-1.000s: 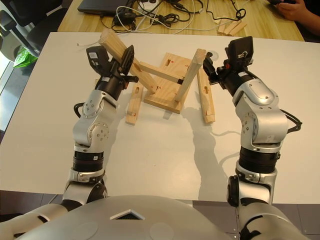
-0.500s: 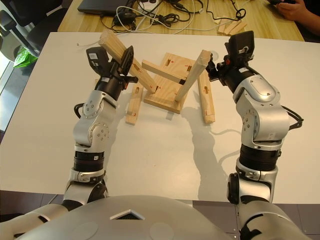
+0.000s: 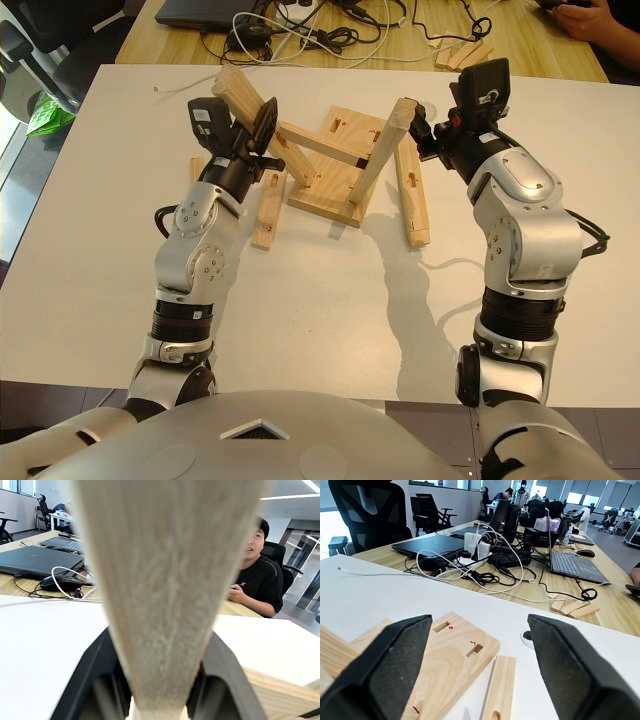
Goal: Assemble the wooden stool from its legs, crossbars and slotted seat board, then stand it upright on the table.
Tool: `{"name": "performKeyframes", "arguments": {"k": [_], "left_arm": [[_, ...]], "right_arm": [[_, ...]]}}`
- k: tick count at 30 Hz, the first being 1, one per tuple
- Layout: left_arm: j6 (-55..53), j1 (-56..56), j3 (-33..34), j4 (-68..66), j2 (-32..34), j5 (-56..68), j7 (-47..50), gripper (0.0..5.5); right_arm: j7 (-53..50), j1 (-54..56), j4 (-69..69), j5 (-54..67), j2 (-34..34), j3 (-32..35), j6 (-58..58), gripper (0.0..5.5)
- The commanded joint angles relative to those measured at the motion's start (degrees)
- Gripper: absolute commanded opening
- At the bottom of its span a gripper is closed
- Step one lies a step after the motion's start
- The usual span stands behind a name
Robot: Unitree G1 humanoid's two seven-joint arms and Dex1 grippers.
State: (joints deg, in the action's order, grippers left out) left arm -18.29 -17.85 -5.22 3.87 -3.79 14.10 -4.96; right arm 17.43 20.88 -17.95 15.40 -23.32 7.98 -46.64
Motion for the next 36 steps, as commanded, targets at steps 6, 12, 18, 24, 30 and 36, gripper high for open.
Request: {"name": "performKeyframes", "arguments": {"k": [6, 12, 18, 24, 30, 36], "left_arm": [[-7.85, -4.1, 1.6, -1.26, 0.8, -0.35, 0.71, 1.07], [-11.57, -5.57, 3.59, -0.4, 0.94, 1.35, 0.69, 1.06], [-13.32, -6.98, 0.83, 1.12, 2.01, -1.14, 0.31, 1.06], [-13.27, -5.65, -3.53, 2.77, 2.31, -4.46, -0.05, 1.06], [-12.06, -4.9, -2.91, 3.1, 1.92, -5.36, 0.67, 1.06], [-12.11, -4.27, -1.44, 3.18, 1.18, -4.83, 0.86, 1.06]], "right_arm": [[0.87, 3.5, -0.04, 0.4, -2.36, 0.94, -0.36, 3.54], [3.15, 6.48, 0.74, 0.47, -5.81, 1.84, 0.7, 3.54], [5.0, 9.13, 0.35, 0.42, -7.77, 1.29, 1.35, 3.54], [6.41, 10.71, -1.83, 0.31, -8.84, -0.49, 1.53, 3.54], [6.88, 11.57, -2.78, 0.63, -9.17, -0.77, 1.21, 3.54], [7.14, 11.79, -3.21, 0.77, -9.12, -0.92, 0.96, 3.54]]}}
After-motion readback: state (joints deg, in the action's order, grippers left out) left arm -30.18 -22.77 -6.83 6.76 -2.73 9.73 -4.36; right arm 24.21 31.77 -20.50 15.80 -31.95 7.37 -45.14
